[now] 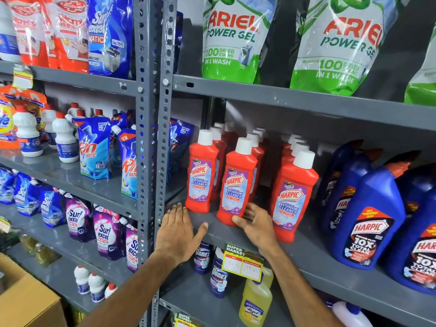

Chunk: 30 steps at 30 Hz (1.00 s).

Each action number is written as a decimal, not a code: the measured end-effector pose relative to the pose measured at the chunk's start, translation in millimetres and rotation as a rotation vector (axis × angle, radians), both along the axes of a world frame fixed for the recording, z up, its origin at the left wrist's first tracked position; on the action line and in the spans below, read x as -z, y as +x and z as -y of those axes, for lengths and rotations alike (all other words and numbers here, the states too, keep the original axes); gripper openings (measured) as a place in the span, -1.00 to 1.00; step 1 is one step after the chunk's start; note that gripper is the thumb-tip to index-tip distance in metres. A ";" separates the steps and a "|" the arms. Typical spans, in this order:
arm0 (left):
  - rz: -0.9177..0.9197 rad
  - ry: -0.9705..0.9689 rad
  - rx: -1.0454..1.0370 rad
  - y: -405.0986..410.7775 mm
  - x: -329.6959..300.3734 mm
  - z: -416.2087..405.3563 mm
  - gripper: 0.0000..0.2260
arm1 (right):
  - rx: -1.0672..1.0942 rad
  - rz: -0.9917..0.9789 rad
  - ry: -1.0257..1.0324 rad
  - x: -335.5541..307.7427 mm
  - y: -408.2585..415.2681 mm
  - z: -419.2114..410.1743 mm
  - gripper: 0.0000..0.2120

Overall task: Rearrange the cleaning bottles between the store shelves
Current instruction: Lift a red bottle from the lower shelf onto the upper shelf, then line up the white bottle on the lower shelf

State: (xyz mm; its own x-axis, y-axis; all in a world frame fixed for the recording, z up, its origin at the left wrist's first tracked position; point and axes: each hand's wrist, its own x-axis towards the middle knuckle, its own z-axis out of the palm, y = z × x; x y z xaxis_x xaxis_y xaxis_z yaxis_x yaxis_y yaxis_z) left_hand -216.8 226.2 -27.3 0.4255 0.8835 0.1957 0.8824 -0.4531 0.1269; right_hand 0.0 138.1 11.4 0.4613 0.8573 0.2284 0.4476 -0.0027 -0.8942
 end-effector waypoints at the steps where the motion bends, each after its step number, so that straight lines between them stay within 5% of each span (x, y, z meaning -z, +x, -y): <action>1: -0.001 -0.001 0.000 0.0 -0.1 -0.7 -0.08 | 0.004 0.004 -0.006 -0.5 -0.5 0.5 -0.42; 5: 0.041 -0.006 -0.005 -0.7 -0.7 2.7 -0.09 | 0.021 -0.020 0.003 -1.9 -4.6 8.7 -0.33; 8: 0.154 0.100 0.071 -11.0 18.8 22.1 -0.14 | 0.089 0.138 0.024 5.1 -13.5 25.8 -0.28; 13: 0.184 0.199 0.260 -39.4 91.3 63.3 -0.24 | 0.247 0.611 0.362 45.2 -44.9 67.1 -0.71; 17: 0.082 0.070 0.252 -45.1 133.0 77.9 -0.24 | 0.085 0.768 0.526 94.4 -68.9 84.4 -0.86; 24: 0.054 -0.104 0.262 -36.8 201.4 61.4 -0.22 | -0.032 0.589 0.051 212.1 -83.2 99.3 -0.78; 30: -0.071 -0.259 0.168 -21.2 283.1 23.2 -0.16 | 0.002 0.292 -0.276 296.8 -73.0 67.2 -0.48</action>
